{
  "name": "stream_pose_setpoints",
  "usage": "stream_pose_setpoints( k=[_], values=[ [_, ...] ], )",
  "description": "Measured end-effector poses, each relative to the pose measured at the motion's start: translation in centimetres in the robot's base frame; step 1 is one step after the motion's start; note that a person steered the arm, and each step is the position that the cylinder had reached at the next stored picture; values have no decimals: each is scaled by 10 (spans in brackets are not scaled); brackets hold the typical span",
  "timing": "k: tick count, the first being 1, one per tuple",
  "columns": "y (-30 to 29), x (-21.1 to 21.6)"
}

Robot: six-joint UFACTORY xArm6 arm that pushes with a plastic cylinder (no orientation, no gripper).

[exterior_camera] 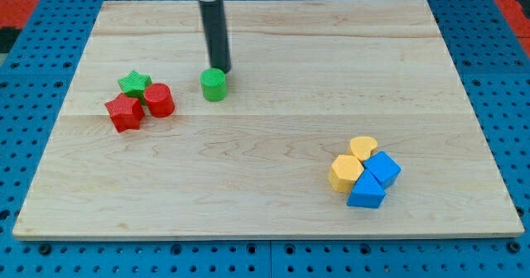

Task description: Move the green circle to red circle

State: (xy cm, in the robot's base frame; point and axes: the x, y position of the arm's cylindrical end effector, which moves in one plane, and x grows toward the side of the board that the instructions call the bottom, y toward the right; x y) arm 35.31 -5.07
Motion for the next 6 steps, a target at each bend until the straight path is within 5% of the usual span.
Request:
stream_pose_setpoints(
  k=[2, 6],
  values=[
    [34, 9],
    [-47, 20]
  ],
)
